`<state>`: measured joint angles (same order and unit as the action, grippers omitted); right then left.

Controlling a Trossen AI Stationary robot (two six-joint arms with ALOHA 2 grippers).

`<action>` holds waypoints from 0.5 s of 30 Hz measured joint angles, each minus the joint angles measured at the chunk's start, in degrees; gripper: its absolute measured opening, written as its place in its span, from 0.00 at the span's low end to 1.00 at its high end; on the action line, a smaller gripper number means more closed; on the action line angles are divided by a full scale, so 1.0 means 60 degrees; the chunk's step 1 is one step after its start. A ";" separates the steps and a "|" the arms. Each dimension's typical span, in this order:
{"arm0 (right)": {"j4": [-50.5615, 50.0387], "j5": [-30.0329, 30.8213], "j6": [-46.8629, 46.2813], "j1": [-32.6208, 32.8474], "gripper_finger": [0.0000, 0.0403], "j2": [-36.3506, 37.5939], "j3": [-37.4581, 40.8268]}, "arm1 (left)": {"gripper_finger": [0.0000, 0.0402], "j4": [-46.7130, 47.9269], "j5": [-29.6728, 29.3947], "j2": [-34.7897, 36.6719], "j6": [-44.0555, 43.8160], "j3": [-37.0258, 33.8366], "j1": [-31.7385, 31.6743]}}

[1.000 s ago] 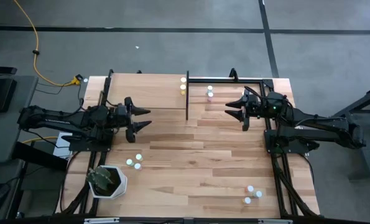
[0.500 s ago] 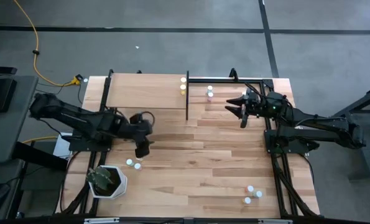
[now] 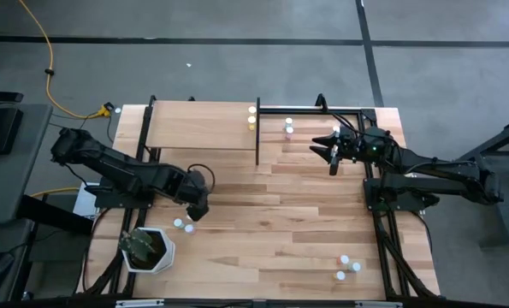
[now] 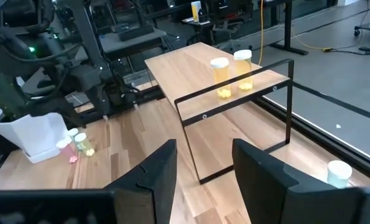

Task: Pick and place medicine bottles onto shelf by color
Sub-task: Put the left yellow pill bottle on the shelf

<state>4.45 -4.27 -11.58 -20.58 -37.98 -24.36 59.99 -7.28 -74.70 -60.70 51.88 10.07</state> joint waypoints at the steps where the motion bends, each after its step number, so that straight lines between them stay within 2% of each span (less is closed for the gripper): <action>1: -0.0004 0.0000 0.0000 0.0000 0.36 0.0000 0.0000 | 0.65 0.0123 0.0093 -0.0006 -0.0308 0.0000 0.0062; 5: -0.0175 0.0000 0.0002 0.0000 0.36 0.0000 0.0000 | 0.65 -0.0107 0.0474 -0.0010 -0.1163 0.0000 0.0358; 15: -0.0205 0.0004 -0.0008 0.0000 0.36 0.0000 0.0000 | 0.65 -0.0110 0.0386 -0.0010 -0.2285 -0.0002 0.0914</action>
<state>3.22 -4.25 -11.63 -20.58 -37.98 -24.36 59.33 -4.96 -74.76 -74.41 51.87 15.55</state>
